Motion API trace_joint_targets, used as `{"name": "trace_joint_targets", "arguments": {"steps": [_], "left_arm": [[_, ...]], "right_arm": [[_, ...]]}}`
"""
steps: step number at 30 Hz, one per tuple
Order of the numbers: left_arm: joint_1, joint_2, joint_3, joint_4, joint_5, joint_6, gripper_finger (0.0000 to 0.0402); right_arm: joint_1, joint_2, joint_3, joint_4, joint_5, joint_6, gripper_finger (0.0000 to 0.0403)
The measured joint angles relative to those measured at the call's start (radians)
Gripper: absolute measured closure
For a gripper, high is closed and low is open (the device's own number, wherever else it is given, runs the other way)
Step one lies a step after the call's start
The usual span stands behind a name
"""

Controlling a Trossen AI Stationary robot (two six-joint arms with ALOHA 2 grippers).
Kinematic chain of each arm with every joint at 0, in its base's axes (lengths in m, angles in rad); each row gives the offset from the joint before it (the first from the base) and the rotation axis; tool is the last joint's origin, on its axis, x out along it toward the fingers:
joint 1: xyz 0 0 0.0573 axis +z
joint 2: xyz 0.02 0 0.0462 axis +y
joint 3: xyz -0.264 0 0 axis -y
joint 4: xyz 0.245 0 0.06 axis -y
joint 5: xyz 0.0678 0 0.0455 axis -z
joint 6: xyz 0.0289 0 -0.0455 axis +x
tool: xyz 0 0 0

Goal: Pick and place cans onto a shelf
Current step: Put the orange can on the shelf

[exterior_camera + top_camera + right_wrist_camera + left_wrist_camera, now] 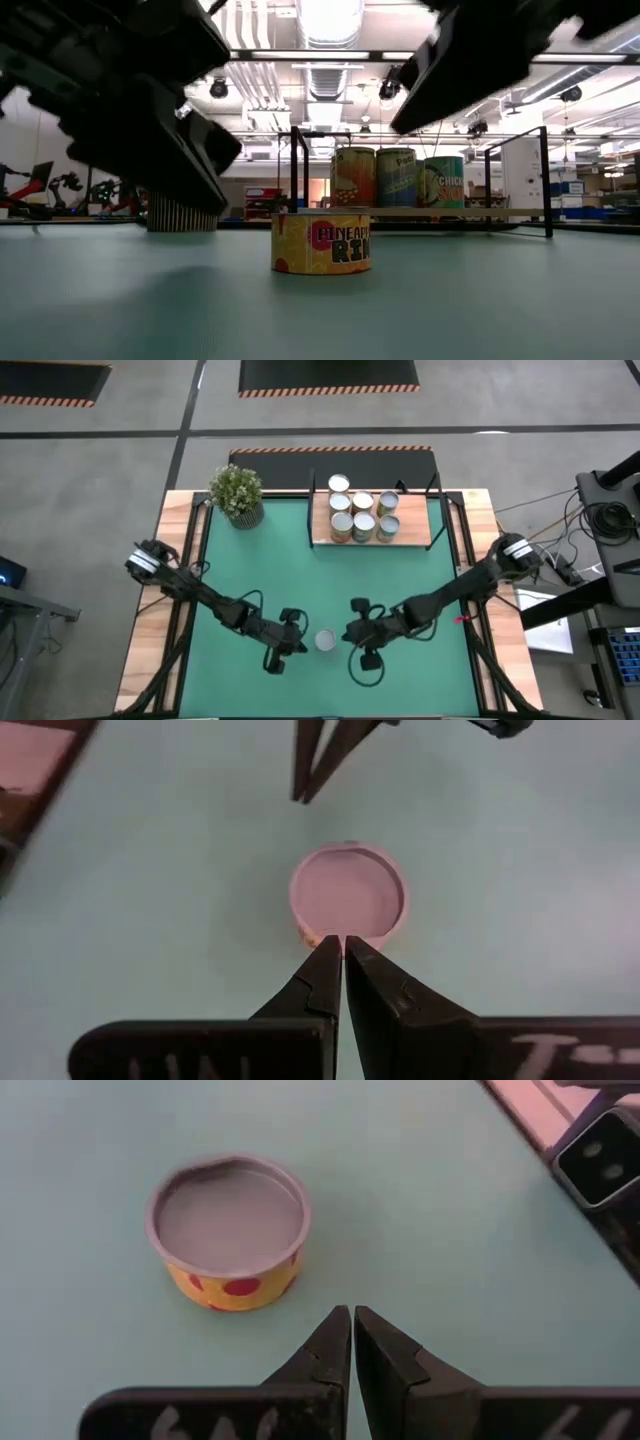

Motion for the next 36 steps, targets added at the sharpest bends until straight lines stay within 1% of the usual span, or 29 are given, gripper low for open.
{"name": "trace_joint_targets", "arguments": {"steps": [4,9,11,13,15,18,25,28,32,34,36], "left_arm": [[0.000,0.047,-0.001,0.068,-0.004,-0.006,0.0402],[0.004,0.085,0.000,0.140,-0.004,0.005,0.0402],[0.005,0.090,-0.001,0.145,-0.004,0.005,0.0402],[0.009,0.090,-0.001,0.143,-0.007,0.007,0.0402],[0.011,0.088,-0.002,0.145,-0.025,0.011,0.0402],[0.014,0.088,-0.002,0.147,-0.030,0.023,0.0402],[0.013,0.089,-0.002,0.149,-0.030,0.024,0.0402],[0.013,0.089,-0.002,0.150,-0.030,0.024,0.0402],[0.014,0.089,-0.002,0.153,-0.030,0.024,0.0402],[0.014,0.089,-0.002,0.153,-0.030,0.024,0.0402],[0.014,0.089,-0.002,0.153,-0.030,0.024,0.0402]], "right_arm": [[-0.001,0.076,0.000,0.087,0.004,-0.001,0.0394],[-0.012,0.134,0.001,0.181,0.001,0.009,0.0392],[-0.020,0.154,0.003,0.193,0.002,0.022,0.0384],[-0.026,0.168,0.007,0.192,0.001,0.041,0.0367],[-0.035,0.182,0.017,0.191,0.001,0.064,0.0344],[-0.044,0.202,0.039,0.189,0.001,0.068,0.0295],[-0.046,0.217,0.081,0.183,0.001,0.081,0.0156],[-0.047,0.234,0.082,0.178,0.001,0.091,0.0104],[-0.047,0.276,0.083,0.180,0.001,0.090,0.0057],[-0.049,0.289,0.084,0.177,-0.001,0.088,0.0045],[-0.055,0.296,0.085,0.185,-0.002,0.087,0.0041]]}}
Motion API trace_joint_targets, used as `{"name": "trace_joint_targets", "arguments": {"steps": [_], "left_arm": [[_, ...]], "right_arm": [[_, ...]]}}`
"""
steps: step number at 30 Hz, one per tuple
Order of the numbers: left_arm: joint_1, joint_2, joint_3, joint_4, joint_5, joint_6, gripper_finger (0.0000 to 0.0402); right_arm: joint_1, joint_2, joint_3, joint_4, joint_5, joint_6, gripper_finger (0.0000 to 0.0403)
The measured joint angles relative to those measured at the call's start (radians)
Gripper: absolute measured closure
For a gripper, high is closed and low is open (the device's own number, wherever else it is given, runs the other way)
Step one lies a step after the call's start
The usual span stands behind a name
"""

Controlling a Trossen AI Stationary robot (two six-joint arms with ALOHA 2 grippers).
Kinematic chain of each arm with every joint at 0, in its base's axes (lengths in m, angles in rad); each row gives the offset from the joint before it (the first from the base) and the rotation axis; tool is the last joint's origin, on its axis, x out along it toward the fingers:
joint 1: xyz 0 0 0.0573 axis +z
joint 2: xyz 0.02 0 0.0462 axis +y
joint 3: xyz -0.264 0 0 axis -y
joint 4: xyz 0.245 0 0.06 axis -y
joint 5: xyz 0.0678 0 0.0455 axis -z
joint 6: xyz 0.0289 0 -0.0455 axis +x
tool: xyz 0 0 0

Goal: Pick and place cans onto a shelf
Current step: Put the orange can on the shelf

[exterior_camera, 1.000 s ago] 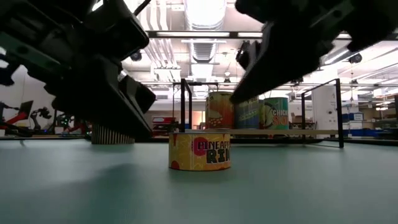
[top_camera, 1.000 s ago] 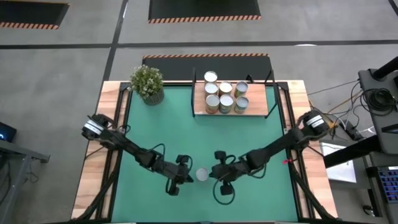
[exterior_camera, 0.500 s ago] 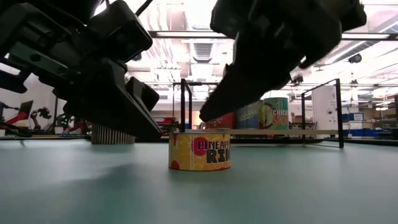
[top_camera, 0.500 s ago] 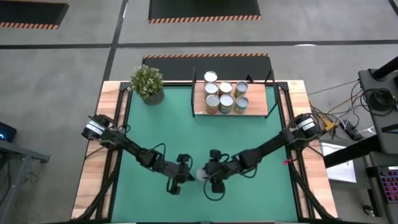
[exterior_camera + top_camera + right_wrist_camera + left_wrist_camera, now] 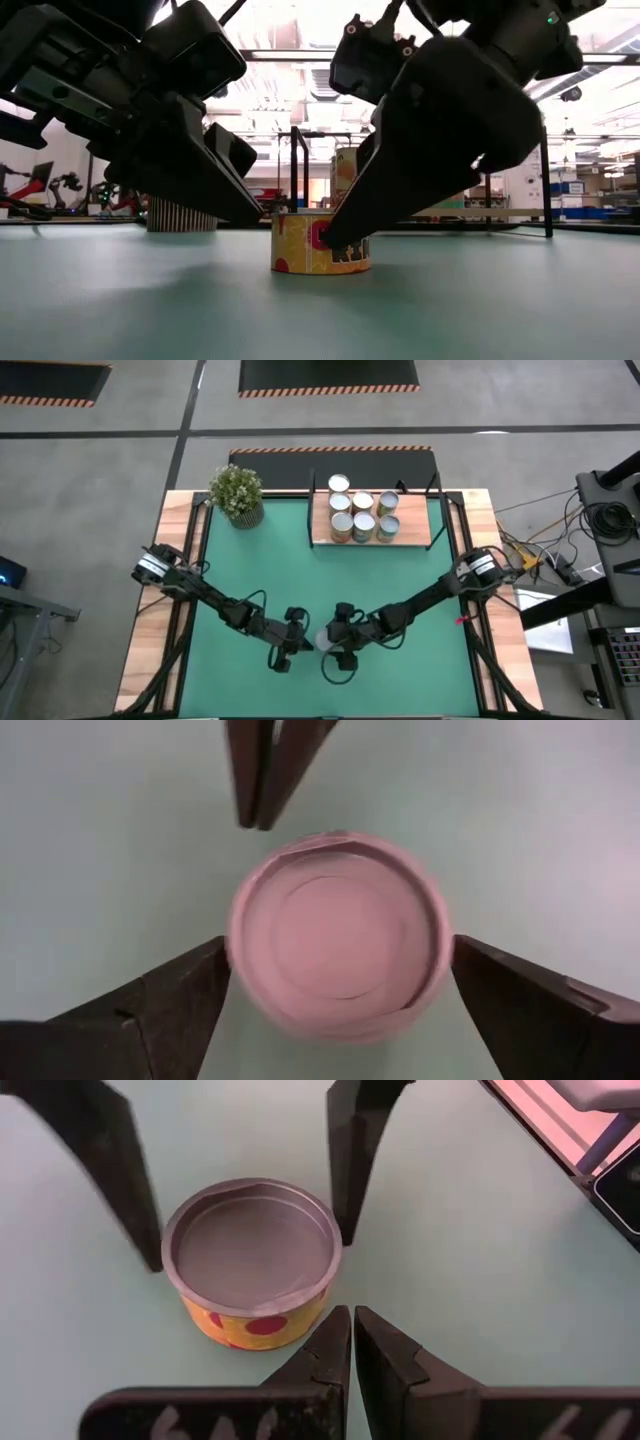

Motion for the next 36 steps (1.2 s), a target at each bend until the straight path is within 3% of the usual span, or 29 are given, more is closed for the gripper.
{"name": "trace_joint_targets", "arguments": {"steps": [5,13,18,22,28,36], "left_arm": [[0.000,0.000,0.000,0.000,-0.001,0.000,0.0402],[0.000,0.000,0.000,0.000,-0.001,0.008,0.0402],[0.000,0.000,0.000,0.000,-0.001,0.026,0.0402],[0.000,0.000,0.000,0.000,-0.002,0.026,0.0402],[0.000,0.000,0.000,0.003,-0.002,0.026,0.0402],[0.000,0.001,0.000,0.010,-0.027,0.028,0.0402]], "right_arm": [[-0.010,0.001,0.001,0.000,0.003,-0.026,0.0052],[-0.019,-0.003,0.001,0.000,-0.017,-0.027,0.0146],[-0.017,-0.055,0.001,-0.087,-0.032,-0.062,0.0144],[-0.018,-0.152,0.001,-0.232,-0.019,-0.075,0.0114],[-0.018,-0.344,0.001,-0.494,0.088,-0.072,0.0113],[-0.048,-0.626,-0.039,-0.738,0.337,0.038,0.0124]]}}
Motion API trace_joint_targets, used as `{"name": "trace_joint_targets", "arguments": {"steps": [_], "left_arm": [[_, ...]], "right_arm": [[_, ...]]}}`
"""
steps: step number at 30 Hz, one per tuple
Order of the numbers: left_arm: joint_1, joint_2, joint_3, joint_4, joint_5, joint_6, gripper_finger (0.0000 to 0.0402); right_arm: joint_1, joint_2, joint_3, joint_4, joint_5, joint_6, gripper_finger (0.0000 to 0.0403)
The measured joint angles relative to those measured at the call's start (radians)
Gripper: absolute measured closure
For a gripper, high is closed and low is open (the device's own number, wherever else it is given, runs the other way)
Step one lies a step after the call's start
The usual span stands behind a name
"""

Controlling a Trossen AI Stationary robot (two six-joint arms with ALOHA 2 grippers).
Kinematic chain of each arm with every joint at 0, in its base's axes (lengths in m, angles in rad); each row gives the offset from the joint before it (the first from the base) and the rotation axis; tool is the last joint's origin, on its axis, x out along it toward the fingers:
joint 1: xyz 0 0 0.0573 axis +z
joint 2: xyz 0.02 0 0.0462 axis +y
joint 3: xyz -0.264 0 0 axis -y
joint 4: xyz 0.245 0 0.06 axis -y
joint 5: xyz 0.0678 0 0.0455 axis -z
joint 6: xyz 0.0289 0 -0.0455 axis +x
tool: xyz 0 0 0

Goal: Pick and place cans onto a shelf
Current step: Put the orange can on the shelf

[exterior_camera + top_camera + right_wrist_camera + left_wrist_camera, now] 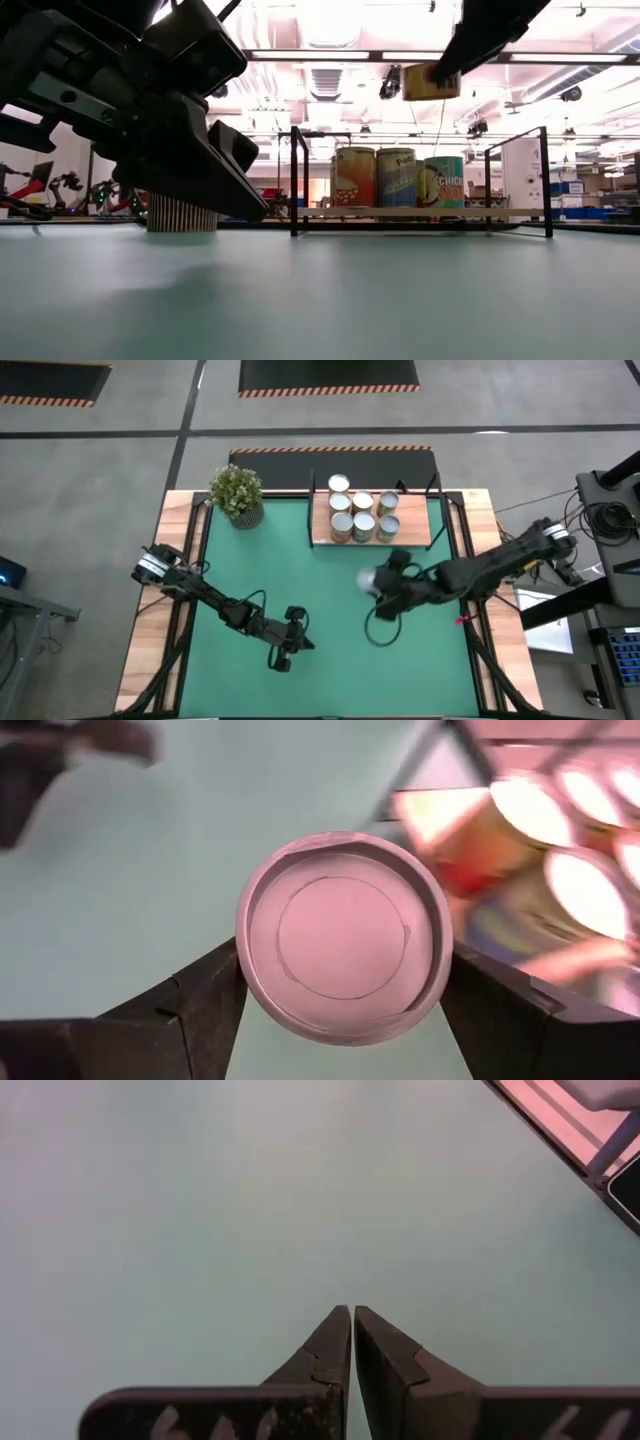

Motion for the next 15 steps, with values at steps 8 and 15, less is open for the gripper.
{"name": "trace_joint_targets", "arguments": {"steps": [8,15], "left_arm": [[0.000,0.000,0.000,0.002,-0.001,0.004,0.0402],[0.000,0.000,0.000,0.000,-0.001,0.007,0.0402]], "right_arm": [[-0.156,-0.238,-0.116,-0.086,0.088,0.109,0.0125],[-0.352,-0.406,-0.192,-0.188,0.086,0.270,0.0125]]}}
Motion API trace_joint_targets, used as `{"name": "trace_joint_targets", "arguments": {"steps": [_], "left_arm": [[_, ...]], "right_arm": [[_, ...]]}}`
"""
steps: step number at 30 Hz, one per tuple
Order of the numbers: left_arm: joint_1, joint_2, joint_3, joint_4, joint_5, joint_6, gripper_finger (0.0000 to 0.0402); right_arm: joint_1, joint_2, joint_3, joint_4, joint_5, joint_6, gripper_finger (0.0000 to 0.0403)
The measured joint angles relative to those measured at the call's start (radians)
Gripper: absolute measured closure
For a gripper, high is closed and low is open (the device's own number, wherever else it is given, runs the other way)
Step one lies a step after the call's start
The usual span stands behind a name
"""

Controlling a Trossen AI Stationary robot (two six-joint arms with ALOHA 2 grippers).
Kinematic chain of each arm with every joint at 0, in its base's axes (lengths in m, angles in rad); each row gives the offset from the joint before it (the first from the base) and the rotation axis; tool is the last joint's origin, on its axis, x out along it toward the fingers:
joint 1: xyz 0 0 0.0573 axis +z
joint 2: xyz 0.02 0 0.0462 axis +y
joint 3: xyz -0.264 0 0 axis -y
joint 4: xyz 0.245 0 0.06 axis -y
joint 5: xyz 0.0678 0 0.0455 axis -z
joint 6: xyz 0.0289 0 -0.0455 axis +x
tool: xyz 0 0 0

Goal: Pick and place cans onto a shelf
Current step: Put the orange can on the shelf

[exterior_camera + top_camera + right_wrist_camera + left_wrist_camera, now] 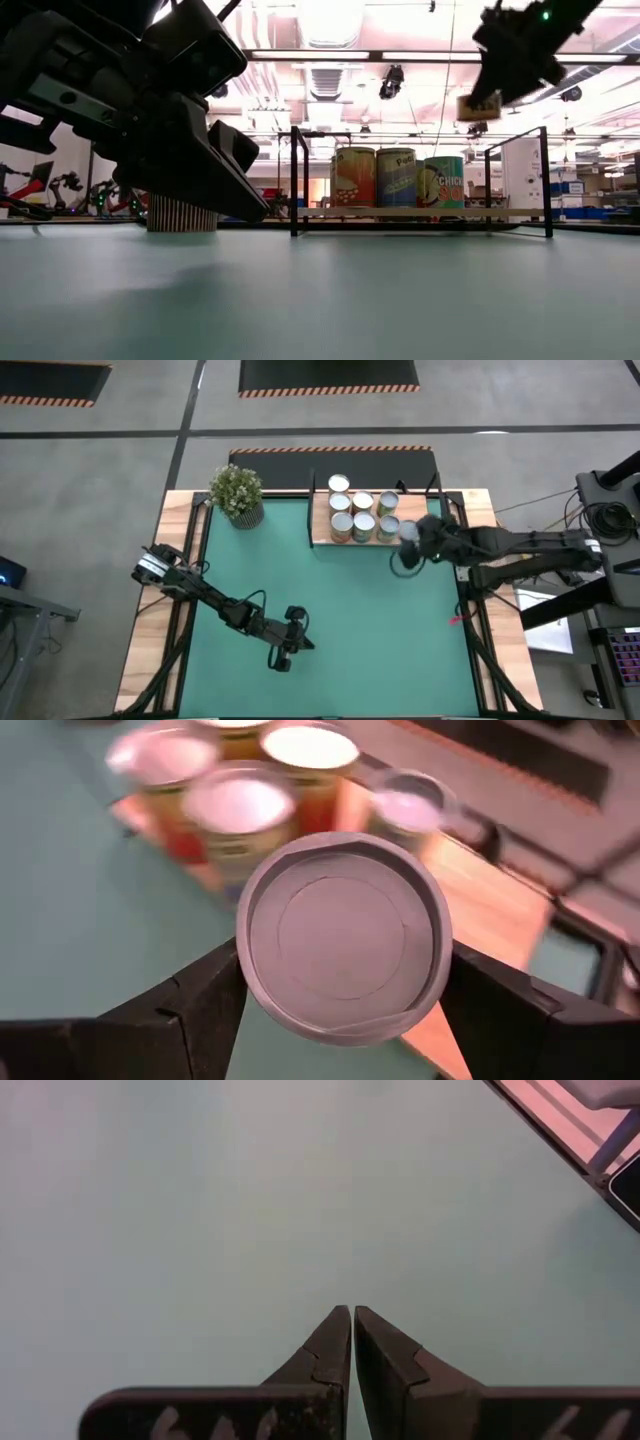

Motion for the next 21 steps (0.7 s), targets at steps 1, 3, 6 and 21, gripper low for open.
{"name": "trace_joint_targets", "arguments": {"steps": [1,3,6,21], "left_arm": [[0.000,0.000,0.000,0.000,0.000,0.005,0.0402],[0.000,0.000,0.000,0.000,0.000,0.011,0.0402],[0.000,0.000,0.000,0.000,0.000,0.014,0.0402],[0.000,0.000,-0.007,0.000,0.000,0.014,0.0402]], "right_arm": [[-0.032,-0.018,-0.011,-0.012,-0.004,0.028,0.0126],[-0.091,-0.042,-0.038,-0.024,-0.043,0.061,0.0126],[-0.175,-0.056,-0.080,-0.024,-0.122,0.088,0.0127],[-0.364,-0.017,-0.187,0.083,-0.140,0.104,0.0128]]}}
